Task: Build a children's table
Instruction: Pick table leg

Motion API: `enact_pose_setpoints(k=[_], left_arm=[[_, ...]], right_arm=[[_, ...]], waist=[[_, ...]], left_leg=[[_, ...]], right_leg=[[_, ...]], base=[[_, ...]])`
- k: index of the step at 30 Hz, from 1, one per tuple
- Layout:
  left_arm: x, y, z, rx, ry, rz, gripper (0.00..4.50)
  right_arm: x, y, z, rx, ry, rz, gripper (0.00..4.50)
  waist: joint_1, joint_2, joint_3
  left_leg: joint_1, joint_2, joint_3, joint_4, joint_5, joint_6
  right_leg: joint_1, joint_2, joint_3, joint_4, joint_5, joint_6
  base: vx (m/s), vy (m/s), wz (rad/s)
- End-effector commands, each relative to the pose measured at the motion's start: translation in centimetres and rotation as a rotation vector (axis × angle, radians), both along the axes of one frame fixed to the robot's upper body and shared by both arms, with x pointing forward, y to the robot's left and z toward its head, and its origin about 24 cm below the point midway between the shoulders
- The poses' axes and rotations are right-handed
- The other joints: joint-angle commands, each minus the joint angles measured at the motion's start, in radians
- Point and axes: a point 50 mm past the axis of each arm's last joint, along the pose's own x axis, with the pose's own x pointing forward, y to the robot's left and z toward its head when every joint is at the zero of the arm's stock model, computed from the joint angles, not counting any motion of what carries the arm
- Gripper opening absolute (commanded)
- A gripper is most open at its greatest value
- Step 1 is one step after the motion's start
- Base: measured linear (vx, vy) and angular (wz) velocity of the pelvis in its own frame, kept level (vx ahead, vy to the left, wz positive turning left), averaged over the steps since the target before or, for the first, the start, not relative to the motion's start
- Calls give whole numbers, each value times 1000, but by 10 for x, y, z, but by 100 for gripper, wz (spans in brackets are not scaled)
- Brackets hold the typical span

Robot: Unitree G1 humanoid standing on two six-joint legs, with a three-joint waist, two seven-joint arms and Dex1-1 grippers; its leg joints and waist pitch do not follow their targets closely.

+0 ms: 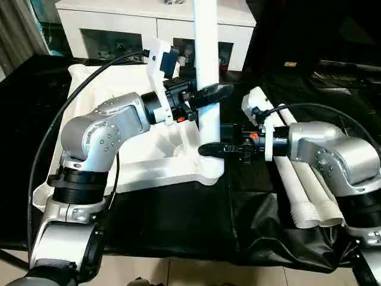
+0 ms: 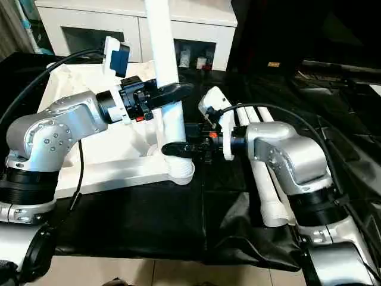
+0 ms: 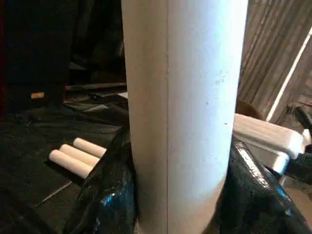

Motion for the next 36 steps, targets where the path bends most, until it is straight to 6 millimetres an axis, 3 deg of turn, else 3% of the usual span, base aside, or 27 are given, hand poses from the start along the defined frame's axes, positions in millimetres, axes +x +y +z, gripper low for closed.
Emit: enact_pose_setpoints(k=[1, 25, 36], left_arm=[[-6, -7, 12, -11, -43, -58, 184], [-13, -9, 9, 1, -45, -146, 184], [-14, -8, 6, 27, -48, -159, 184]], right_arm=[[0, 2, 1, -5, 12, 12, 302], [0, 6, -2, 30, 64, 30, 302], [-1, 6, -3, 26, 68, 42, 205]], waist=[[3, -1, -81], [3, -1, -82], [3, 0, -82]], left_leg=[[-3, 53, -14, -65, -9, 34], [-3, 55, -14, -66, -4, 30], [-3, 54, -14, -66, -4, 29]], right_leg=[[70, -83, 55, -58, -81, -240], [71, -84, 55, -56, -66, -243], [71, -83, 55, -55, -67, -242]], base=[[0, 0, 0], [0, 0, 0], [0, 0, 0]])
